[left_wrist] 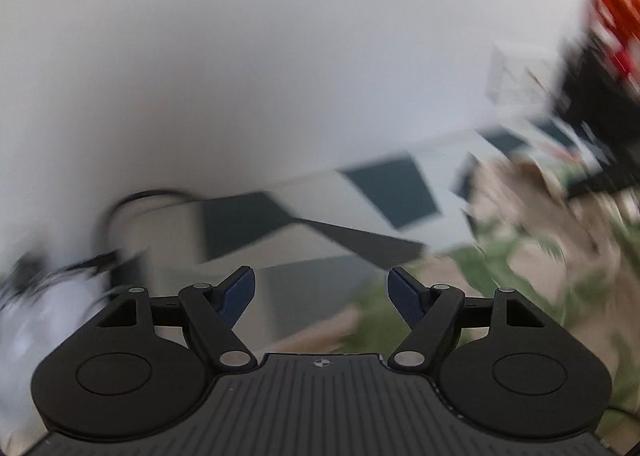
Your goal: Fold clothes
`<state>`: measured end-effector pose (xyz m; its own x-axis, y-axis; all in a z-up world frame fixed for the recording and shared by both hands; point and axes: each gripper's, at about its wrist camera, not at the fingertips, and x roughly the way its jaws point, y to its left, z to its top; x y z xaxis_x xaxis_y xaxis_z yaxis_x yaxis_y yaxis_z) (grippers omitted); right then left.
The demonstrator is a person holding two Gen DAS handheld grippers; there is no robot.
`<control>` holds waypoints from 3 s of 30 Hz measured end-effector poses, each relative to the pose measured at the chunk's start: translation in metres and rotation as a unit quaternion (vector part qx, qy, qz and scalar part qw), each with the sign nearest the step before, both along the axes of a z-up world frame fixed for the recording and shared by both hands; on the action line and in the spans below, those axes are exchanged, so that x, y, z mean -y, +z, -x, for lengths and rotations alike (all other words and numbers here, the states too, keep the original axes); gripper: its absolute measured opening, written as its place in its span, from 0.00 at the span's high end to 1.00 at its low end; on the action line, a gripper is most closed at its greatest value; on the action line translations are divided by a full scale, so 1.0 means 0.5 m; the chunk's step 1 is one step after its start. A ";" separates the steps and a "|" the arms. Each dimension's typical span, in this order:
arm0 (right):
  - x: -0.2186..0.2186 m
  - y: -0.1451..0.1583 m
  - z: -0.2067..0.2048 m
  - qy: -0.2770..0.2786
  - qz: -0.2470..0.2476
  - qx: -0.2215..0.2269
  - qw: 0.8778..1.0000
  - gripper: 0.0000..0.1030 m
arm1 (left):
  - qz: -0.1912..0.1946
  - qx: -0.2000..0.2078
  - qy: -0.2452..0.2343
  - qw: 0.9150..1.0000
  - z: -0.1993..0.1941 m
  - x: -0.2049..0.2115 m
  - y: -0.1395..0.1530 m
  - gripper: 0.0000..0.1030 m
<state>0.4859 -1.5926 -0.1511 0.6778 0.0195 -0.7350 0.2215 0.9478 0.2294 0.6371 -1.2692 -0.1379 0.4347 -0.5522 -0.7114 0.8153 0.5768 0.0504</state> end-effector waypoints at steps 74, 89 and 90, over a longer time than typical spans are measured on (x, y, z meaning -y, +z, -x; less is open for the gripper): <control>0.070 -0.076 -0.181 0.182 -0.151 0.051 0.970 0.75 | 0.033 -0.058 0.005 0.998 -0.039 -0.042 -0.059 0.93; 0.058 -0.109 -0.188 0.172 -0.155 0.038 0.972 0.97 | 0.022 -0.024 0.030 0.999 -0.017 -0.036 -0.053 0.93; 0.065 -0.103 -0.186 0.156 -0.157 0.044 0.974 0.97 | 0.016 -0.026 0.028 0.999 -0.018 -0.033 -0.053 0.92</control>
<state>0.5787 -1.6252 -0.2025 0.6626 0.4485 -0.5998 -0.0993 0.8464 0.5232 0.6460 -1.2527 -0.1644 0.4280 -0.5513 -0.7161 0.7829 0.6220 -0.0109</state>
